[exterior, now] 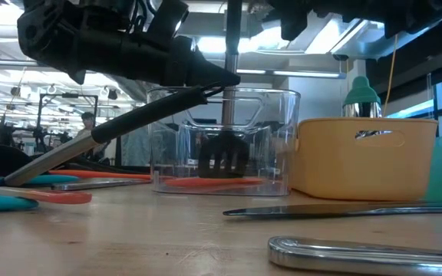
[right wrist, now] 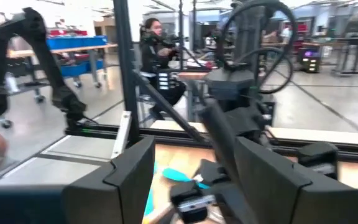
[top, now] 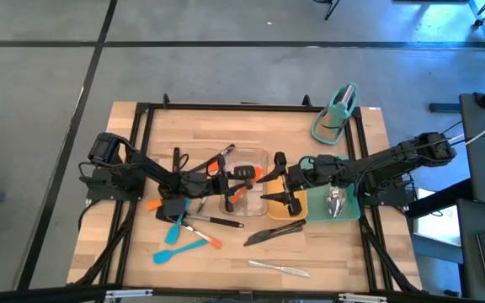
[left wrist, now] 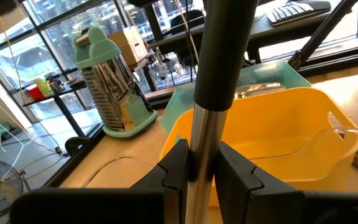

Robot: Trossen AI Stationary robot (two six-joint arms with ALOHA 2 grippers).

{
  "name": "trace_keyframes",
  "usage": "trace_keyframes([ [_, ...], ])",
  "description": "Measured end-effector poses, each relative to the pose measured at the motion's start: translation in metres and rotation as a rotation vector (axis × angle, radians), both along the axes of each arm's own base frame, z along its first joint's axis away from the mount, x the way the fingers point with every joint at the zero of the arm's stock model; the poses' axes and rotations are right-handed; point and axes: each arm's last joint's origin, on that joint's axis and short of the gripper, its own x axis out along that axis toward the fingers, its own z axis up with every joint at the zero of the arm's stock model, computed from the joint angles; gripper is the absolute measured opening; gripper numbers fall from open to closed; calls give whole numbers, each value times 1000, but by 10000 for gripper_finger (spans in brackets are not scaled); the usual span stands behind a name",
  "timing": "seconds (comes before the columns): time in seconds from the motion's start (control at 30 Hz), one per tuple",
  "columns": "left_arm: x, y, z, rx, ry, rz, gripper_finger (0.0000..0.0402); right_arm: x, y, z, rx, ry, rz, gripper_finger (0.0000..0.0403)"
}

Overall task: Pick & Place Kitchen Items
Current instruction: Put the black spatula into the transparent bin

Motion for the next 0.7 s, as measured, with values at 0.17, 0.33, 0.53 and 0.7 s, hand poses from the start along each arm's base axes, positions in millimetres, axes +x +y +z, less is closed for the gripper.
trace_keyframes([
  [0.17, 0, -1, -1, -52, -8, 19, 65, -1, 3, 0, 8, 2, 12, 222],
  [0.33, -3, -5, -5, -73, 13, 49, 107, -1, 5, 0, 10, 3, 21, 222],
  [0.53, -5, -12, -9, -72, 44, 53, 126, -1, 5, 0, 15, 4, 20, 222],
  [0.7, -7, -19, -7, -56, 41, 52, 124, -1, 5, 0, 16, -1, 20, 222],
])
